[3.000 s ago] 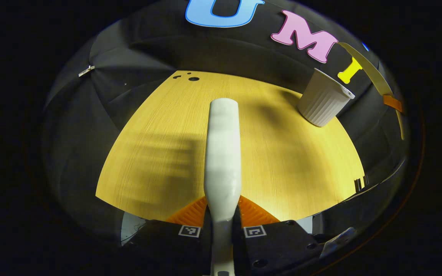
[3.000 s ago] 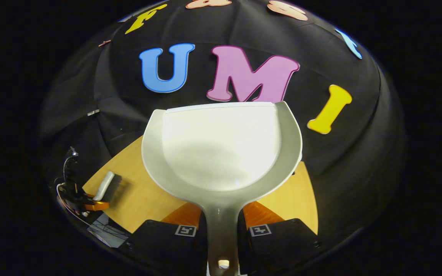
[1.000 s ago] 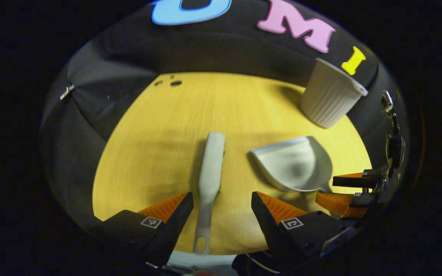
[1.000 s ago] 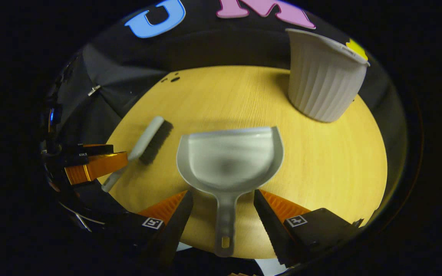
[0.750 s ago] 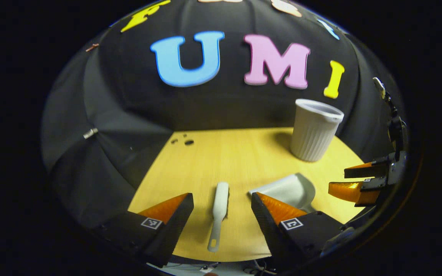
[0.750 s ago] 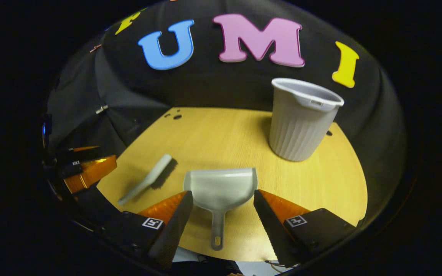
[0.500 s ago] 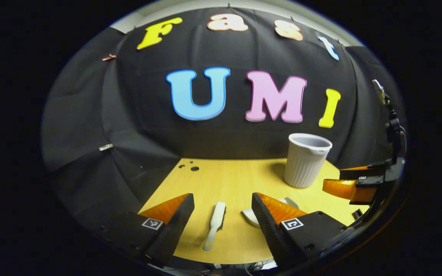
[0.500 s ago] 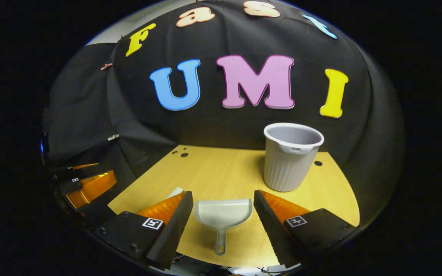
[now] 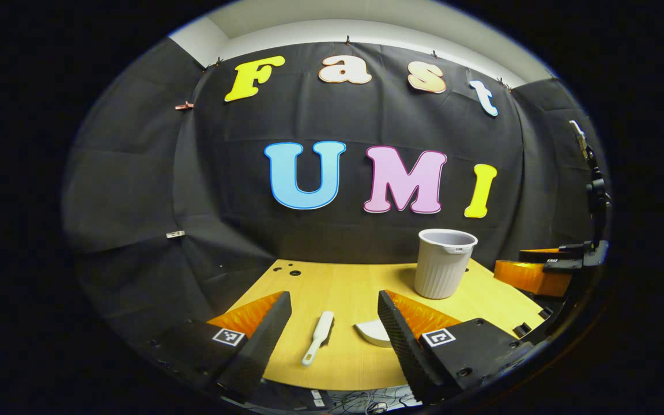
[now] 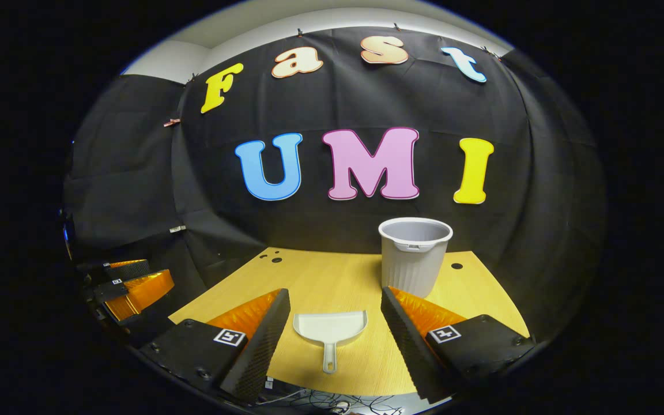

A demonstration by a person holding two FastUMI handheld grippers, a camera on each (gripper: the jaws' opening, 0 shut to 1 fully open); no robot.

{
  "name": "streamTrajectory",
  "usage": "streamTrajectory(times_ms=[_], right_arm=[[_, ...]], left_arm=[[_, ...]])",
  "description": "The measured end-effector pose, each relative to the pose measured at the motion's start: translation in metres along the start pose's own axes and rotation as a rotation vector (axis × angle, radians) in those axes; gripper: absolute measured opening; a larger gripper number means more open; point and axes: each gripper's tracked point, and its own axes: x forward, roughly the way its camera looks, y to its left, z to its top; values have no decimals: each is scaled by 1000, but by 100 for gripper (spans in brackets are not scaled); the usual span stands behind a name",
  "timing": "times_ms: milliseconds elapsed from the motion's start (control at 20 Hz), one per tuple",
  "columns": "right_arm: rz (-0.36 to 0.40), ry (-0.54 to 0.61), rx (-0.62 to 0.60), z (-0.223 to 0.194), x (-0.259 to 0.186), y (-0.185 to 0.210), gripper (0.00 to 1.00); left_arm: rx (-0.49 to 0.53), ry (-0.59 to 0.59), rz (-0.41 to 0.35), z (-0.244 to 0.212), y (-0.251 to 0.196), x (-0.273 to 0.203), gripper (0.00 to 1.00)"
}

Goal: Pick up the small broom and dustpan from the desktop, sweep the trash into the dustpan with the broom, and then empty the trash into the garbage bin.

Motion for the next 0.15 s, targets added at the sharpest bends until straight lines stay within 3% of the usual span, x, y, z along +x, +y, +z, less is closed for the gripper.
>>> streamTrajectory(times_ms=[150], right_arm=[[-45,41,-5,-17,-8,-15,99]], left_arm=[[-23,21,-43,-15,-10,-11,96]])
